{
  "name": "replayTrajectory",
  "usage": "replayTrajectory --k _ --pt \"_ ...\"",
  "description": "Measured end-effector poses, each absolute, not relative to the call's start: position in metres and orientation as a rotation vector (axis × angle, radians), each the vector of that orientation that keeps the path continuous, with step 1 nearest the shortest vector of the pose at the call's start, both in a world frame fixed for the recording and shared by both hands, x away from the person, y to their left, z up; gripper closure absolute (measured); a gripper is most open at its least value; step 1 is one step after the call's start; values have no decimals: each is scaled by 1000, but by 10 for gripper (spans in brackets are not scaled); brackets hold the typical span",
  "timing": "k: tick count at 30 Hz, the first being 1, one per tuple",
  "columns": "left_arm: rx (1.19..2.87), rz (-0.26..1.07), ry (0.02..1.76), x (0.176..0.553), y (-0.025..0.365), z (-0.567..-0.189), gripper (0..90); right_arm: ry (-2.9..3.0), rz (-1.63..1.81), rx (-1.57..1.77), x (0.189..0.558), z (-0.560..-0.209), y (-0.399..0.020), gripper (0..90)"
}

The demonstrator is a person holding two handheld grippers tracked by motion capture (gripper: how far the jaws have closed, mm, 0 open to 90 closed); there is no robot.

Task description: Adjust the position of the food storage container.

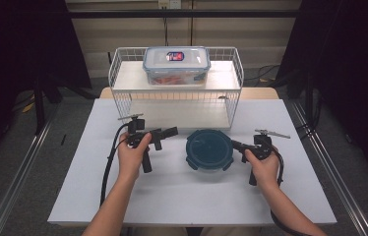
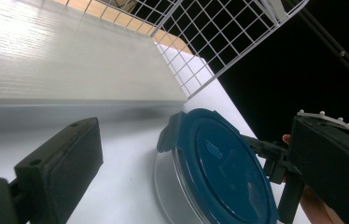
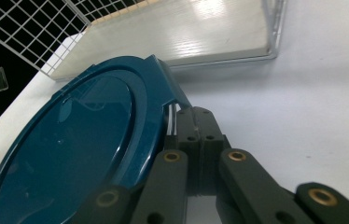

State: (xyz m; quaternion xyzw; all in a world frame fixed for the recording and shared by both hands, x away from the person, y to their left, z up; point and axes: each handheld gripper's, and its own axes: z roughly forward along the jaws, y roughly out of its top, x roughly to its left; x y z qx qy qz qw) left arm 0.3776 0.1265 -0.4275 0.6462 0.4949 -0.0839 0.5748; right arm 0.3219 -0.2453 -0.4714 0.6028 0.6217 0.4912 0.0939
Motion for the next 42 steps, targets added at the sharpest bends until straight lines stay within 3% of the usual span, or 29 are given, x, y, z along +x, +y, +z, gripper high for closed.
replayTrajectory --k 31,35,42 --pt "1495 -253 1209 367 142 -437 28 1924 1534 1799 334 -474 -213 899" --pt "1507 -256 1206 367 142 -438 28 1867 1564 1824 333 -471 -220 789" --pt "1508 -272 1218 366 139 -439 29 1785 1632 1835 328 -462 -232 685"
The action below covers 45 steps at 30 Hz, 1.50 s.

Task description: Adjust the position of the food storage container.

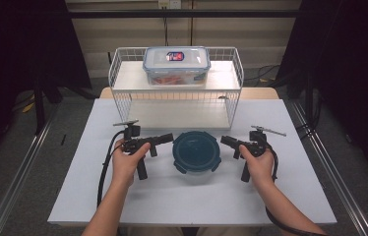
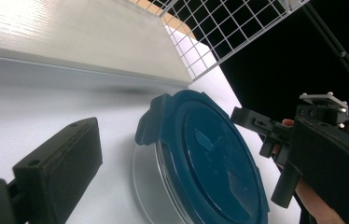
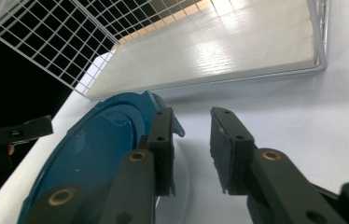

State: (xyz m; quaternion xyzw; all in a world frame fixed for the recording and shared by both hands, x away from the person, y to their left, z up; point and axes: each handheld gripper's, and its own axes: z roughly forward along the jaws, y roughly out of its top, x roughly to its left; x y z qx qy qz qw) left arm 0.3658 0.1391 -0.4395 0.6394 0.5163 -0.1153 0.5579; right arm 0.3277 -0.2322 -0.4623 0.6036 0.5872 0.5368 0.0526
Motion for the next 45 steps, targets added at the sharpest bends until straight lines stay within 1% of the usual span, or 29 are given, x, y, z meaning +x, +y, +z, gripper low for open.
replayTrajectory --k 2,8,12,14,17,21,24,29,32,36,38,41,42,43,45 --pt "1515 -271 1215 366 139 -440 33 1763 1649 1847 326 -462 -233 649" --pt "1526 -282 1222 365 137 -443 43 1718 1730 1849 322 -457 -234 501" --pt "1527 -295 1221 364 137 -445 67 1710 1764 1870 318 -457 -234 439" --pt "1527 -287 1227 363 137 -445 68 1712 1775 1888 316 -458 -234 428" --pt "1527 -287 1223 362 137 -444 79 1715 1801 1894 312 -460 -234 386" --pt "1536 -294 1220 361 136 -446 80 1716 1842 1895 309 -464 -233 287" --pt "1534 -298 1227 361 135 -448 78 1719 1847 1890 309 -466 -233 257" --pt "1534 -307 1229 361 135 -449 77 1708 1899 1922 309 -469 -231 253" --pt "1547 -307 1231 360 135 -451 93 1688 1915 1943 309 -471 -231 253" --pt "1552 -318 1247 359 132 -453 129 1704 1919 1963 308 -472 -232 336" --pt "1559 -315 1251 359 132 -455 173 1711 1917 1976 307 -473 -231 357" --pt "1561 -311 1269 359 131 -458 211 1714 1912 2002 307 -476 -231 402" --pt "1557 -305 1276 358 131 -459 214 1713 1923 2012 307 -476 -230 432" --pt "1564 -308 1276 359 131 -459 240 1723 1920 2019 307 -477 -230 456" --pt "1561 -311 1280 358 131 -460 259 1726 1917 2035 306 -477 -229 486"
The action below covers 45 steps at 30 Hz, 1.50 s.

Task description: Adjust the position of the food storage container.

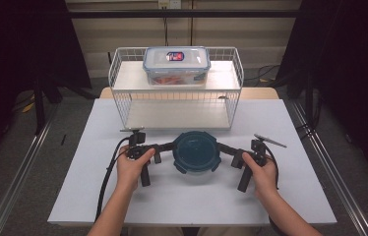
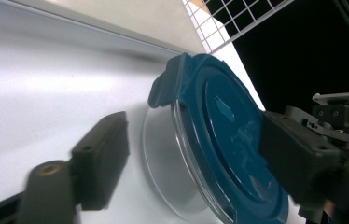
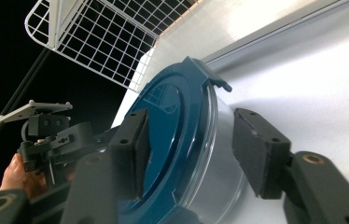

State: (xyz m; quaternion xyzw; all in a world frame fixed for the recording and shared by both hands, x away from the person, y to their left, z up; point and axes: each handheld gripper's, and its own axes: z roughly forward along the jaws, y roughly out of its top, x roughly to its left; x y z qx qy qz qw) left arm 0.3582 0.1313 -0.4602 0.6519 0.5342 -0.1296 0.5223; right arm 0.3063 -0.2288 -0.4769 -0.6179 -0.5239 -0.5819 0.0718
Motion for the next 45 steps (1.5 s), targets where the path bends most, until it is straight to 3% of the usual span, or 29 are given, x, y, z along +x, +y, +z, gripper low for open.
replayTrajectory --k 12,21,38,45 --pt "1526 -381 1328 357 129 -468 425 -1564 -1726 -1865 305 -479 -224 608" --pt "1503 -379 1348 356 126 -471 496 -1567 -1695 -1894 304 -481 -222 683" --pt "1453 -439 1365 351 124 -473 655 -1502 -1699 -1918 301 -483 -223 707" --pt "1447 -446 1376 350 125 -473 667 -1460 -1695 -1941 300 -483 -222 715"
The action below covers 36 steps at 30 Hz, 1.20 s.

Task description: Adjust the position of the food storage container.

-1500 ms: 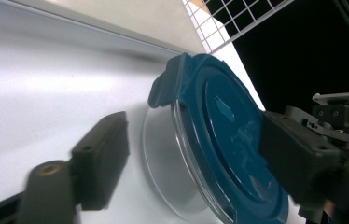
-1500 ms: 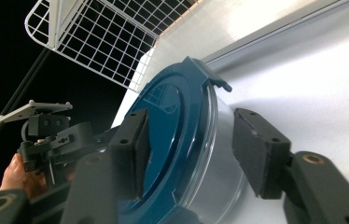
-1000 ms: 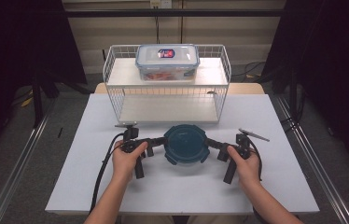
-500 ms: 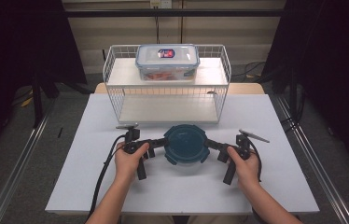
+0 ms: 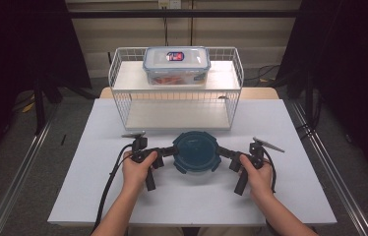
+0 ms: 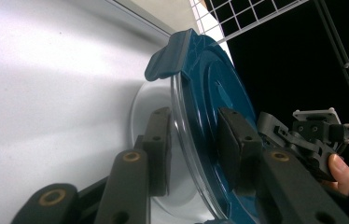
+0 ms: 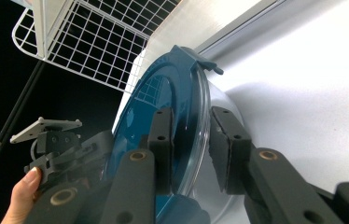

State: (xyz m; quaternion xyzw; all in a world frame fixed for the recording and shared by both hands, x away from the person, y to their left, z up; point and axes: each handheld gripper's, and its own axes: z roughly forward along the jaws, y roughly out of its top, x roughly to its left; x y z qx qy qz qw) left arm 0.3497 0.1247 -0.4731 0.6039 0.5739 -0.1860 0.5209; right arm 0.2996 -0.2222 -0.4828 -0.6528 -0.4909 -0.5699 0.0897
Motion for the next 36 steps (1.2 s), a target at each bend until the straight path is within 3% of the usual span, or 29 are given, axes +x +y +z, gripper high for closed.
replayTrajectory --k 18,36 --pt "1394 -399 1414 343 125 -467 724 -1416 -1730 -1946 297 -483 -221 737" --pt "1375 -290 1357 340 137 -433 748 -1339 -1839 -1856 300 -470 -210 751"
